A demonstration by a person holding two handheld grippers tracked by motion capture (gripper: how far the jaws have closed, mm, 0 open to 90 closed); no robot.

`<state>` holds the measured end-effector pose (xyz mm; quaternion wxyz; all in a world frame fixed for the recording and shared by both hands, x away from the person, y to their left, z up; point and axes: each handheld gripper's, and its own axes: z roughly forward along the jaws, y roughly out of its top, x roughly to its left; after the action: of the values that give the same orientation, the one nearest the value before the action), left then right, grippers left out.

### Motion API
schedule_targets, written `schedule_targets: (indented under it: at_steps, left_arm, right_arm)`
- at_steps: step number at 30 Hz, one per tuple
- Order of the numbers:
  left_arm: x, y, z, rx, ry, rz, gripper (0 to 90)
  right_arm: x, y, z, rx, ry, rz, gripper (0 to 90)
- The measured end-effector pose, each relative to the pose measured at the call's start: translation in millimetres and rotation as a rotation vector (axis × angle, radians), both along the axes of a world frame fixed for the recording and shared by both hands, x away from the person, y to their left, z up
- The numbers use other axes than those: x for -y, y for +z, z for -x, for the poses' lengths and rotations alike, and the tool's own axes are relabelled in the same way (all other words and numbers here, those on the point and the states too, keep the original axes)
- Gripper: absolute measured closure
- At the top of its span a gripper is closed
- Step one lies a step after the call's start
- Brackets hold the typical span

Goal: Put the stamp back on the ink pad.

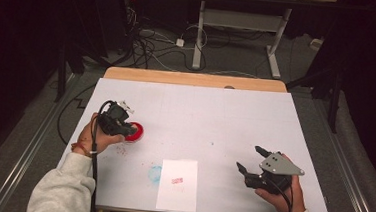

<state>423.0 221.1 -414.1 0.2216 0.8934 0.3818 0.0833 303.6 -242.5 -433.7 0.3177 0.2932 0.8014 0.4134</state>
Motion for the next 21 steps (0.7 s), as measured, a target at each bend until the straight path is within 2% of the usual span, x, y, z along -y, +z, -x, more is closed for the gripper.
schedule_targets:
  at_steps: [6, 11, 14, 21]
  left_arm:
    - [-1.4, -9.1, -10.8, -0.023, 0.026, -0.040, 73.5]
    - [-0.1, -15.9, -15.9, -0.045, 0.040, -0.041, 73.5]
    - [3.1, -20.9, -18.5, -0.057, 0.036, -0.084, 73.5]
    - [2.1, -23.7, -18.9, -0.056, 0.043, -0.069, 73.5]
  right_arm:
    - [-1.0, -1.1, -0.2, -0.004, 0.001, 0.008, 23.7]
    - [-1.1, -1.0, 0.1, -0.004, 0.005, 0.009, 23.8]
    - [-1.6, -1.3, -0.4, -0.006, 0.003, 0.010, 23.8]
    - [-1.9, -1.2, 0.4, -0.004, 0.006, 0.016, 23.8]
